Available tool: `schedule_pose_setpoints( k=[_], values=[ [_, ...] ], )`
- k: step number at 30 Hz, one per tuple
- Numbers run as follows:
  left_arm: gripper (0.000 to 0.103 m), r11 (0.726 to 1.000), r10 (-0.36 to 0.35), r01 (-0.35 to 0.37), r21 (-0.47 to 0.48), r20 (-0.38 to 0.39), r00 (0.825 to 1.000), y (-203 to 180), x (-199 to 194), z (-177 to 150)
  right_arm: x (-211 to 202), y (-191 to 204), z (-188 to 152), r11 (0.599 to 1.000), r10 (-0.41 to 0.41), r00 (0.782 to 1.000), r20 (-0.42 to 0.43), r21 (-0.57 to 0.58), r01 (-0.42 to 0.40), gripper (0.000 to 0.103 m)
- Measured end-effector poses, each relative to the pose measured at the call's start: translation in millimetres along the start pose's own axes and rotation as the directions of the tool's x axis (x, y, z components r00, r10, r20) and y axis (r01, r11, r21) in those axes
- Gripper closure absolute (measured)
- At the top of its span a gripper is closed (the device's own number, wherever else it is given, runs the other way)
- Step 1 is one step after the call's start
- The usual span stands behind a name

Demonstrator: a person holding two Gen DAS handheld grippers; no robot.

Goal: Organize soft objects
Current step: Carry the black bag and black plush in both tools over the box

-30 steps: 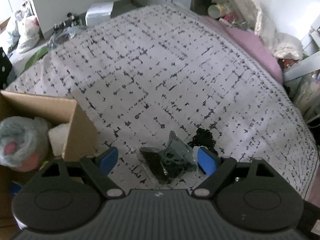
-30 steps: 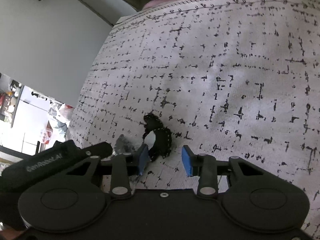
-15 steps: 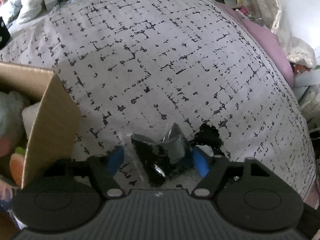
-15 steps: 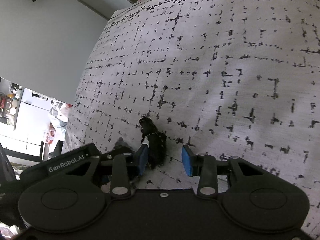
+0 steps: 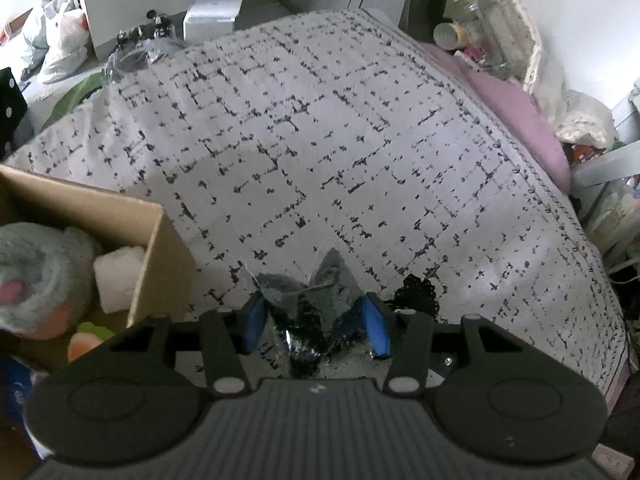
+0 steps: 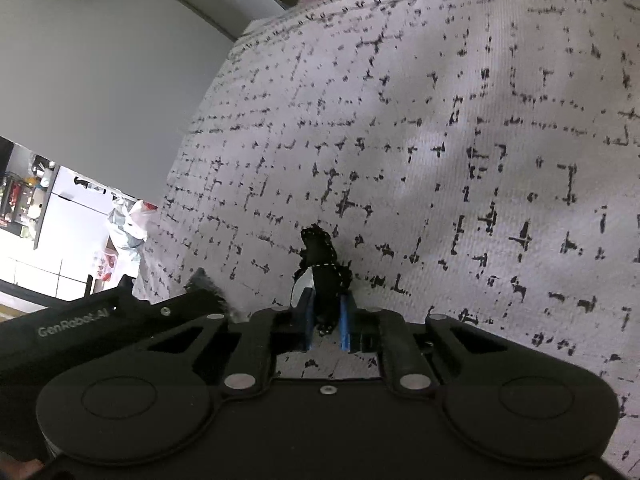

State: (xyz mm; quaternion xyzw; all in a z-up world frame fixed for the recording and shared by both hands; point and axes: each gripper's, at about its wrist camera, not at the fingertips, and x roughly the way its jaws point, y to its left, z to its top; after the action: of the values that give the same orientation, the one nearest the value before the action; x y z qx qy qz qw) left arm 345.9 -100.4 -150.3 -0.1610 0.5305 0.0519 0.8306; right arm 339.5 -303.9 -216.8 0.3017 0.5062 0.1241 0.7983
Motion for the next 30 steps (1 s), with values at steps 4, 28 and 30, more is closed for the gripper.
schedule_pose_setpoints(
  k=[4, 28, 30],
  values=[
    [0.052, 1.000, -0.010, 0.010, 0.004, 0.026, 1.000, 3, -18, -2, -14, 7, -5, 0.999, -0.024, 0.999, 0.025, -0.043, 0.025, 0.091],
    [0.052, 0.996, -0.044, 0.054, -0.068, 0.143, 0.989, 73, -120, -23, -81, 92, -48, 0.986, 0.013, 0.993, 0.113, -0.166, 0.006, 0.091],
    [0.052, 0.996, -0.044, 0.056, -0.076, 0.151, 0.988, 80, -125, -25, -85, 99, -52, 0.985, 0.020, 0.993, 0.115, -0.174, 0.001, 0.091]
  ],
)
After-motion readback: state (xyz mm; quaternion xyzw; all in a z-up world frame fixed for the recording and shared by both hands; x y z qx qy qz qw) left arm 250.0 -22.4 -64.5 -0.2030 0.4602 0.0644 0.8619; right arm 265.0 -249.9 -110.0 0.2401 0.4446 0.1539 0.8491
